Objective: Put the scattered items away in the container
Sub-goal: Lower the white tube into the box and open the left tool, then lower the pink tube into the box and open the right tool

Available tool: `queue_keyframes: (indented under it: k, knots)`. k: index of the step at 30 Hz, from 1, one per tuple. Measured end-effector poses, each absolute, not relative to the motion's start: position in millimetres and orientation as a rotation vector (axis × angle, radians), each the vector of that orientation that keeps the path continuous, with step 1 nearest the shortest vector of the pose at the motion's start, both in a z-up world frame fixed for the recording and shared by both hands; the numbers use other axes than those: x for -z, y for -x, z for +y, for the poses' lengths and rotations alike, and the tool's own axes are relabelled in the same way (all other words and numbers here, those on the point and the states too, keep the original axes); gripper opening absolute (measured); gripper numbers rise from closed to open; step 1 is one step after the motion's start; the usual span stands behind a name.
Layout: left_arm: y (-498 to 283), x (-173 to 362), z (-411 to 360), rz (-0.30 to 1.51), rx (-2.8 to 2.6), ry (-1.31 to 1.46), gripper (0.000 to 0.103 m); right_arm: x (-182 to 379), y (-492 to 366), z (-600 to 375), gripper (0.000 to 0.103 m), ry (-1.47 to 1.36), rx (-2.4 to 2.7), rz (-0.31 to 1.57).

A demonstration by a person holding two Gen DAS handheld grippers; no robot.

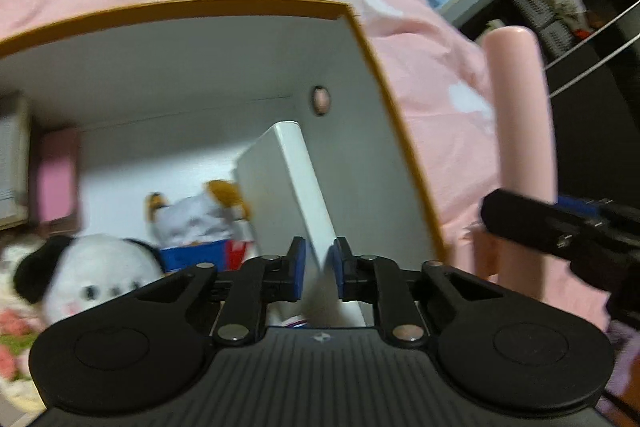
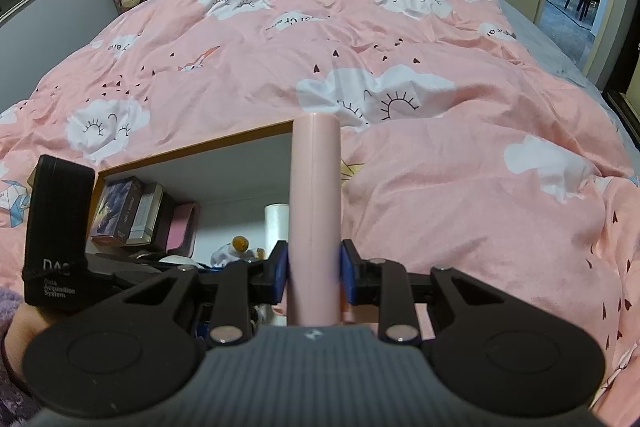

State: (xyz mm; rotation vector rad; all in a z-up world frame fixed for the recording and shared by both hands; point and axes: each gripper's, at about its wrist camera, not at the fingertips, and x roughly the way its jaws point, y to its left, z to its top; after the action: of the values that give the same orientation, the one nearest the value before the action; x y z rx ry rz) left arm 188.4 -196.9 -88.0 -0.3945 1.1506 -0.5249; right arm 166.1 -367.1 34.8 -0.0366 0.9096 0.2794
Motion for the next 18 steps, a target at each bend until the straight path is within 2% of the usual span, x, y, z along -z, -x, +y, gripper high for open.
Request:
queue_keyframes:
  k: [12, 18]
  knots:
    - [-204, 109, -218, 1.208, 0.53, 0.386, 0.01, -39, -165, -373, 0.03, 0.028, -0.265, 0.908]
    - [-189, 80, -206, 1.111, 0.511, 0.276, 0.011, -46, -162, -366, 0.03, 0.039, -0.284, 0.891]
